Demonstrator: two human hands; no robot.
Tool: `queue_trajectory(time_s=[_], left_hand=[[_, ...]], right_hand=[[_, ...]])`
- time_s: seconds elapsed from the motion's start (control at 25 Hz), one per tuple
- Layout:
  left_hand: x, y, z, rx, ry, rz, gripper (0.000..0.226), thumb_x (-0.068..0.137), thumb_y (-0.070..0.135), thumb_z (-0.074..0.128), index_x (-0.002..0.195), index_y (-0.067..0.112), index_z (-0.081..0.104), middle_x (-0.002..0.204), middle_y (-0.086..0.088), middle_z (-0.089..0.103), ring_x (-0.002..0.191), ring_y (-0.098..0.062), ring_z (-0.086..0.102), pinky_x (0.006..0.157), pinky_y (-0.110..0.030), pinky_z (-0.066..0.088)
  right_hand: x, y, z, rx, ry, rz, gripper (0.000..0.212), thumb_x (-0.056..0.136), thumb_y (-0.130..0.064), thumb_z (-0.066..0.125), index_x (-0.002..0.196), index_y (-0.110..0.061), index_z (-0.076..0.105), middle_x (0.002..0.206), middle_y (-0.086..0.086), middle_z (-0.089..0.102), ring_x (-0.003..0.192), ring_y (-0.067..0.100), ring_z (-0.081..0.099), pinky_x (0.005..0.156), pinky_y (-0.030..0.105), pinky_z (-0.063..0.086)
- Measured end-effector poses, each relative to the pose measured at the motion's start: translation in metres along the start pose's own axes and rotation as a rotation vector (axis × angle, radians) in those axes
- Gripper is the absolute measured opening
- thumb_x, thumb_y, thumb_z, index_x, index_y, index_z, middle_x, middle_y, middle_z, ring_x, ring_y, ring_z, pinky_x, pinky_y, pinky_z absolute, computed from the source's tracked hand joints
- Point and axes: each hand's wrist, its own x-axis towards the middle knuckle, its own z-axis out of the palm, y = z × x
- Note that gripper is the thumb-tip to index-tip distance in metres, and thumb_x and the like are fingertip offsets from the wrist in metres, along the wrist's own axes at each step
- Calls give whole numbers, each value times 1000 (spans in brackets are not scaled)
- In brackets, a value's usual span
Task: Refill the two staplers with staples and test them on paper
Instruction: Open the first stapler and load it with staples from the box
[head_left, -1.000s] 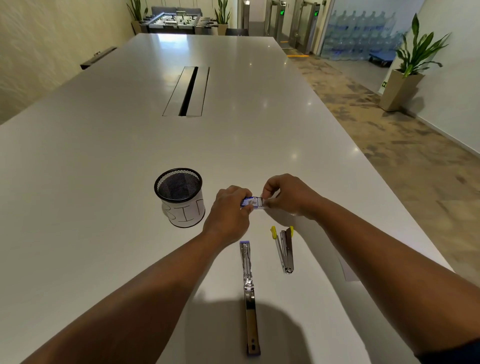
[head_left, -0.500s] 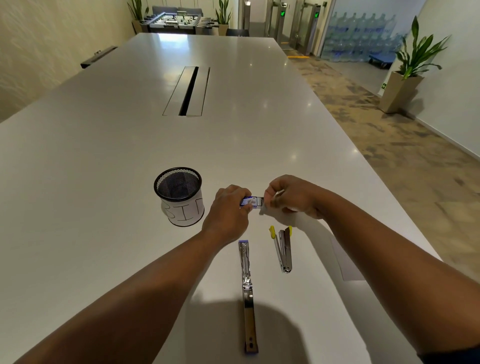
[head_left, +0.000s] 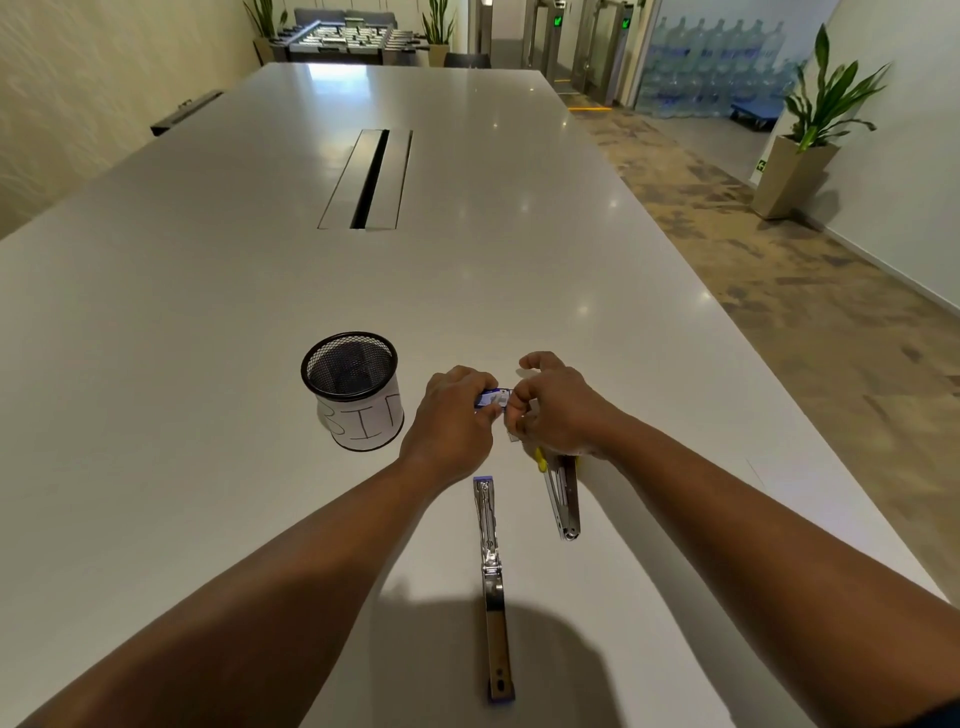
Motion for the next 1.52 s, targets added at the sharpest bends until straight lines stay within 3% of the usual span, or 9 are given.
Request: queue_trajectory(time_s=[0.08,0.16,0.28,0.48,0.88,1.08,1.28,1.52], left_hand=[[0,0,0,-4,0,-5,19,95,23,68,114,20,68,111,5,63,103,-11,44,80,-27,38],[1,-1,0,-11,-6,-10,17,95,21,67,112,21,68,109,7,62,102,-11,44,81,-27,38],[1,-2,0,-16,-12,-11,18,94,20,67,112,21,67,110,6,62,102,-11,43,83,-28,38],[2,-1,0,-9,-19,-2,19,94,21,66,113,21,67,110,5,63,102,-13,45,82,-28,40],[3,-2,0,29,0,30,18,93,24,68,111,22,69,107,7,64,102,-10,43,80,-27,37],[3,-2,1,26,-7,19,20,94,26,67,114,21,70,109,8,65,101,-10,43,80,-26,37],[3,-1,0,10,-7,19,19,94,25,69,113,20,70,108,6,65,101,-12,46,79,-27,40],[2,-1,-2,-5,-13,19,21,94,23,69,114,19,70,110,5,65,102,-12,46,80,-26,38]], right_hand=[[3,5,1,69,50,-13,10,84,-21,76,81,-30,72,140,0,48,128,22,46,98,40,46],[5,11,0,215,171,5,10,86,-16,72,90,-25,72,116,-3,61,108,20,57,84,32,48],[6,23,-6,387,272,175,19,91,-11,61,106,-20,68,106,-2,65,96,18,60,80,31,48],[6,22,-9,484,177,250,5,87,-13,72,88,-9,75,91,10,76,80,19,65,75,35,54],[13,12,-2,505,201,303,2,76,-14,76,74,-14,75,82,7,77,88,32,73,83,49,60],[11,10,1,506,212,303,8,76,-15,75,70,-18,73,76,2,76,71,20,68,77,43,60],[13,6,2,530,222,329,6,72,-18,78,68,-17,73,71,0,74,68,19,66,67,36,55],[16,8,1,544,209,347,5,75,-13,78,70,-14,75,77,6,76,69,19,65,67,35,55]])
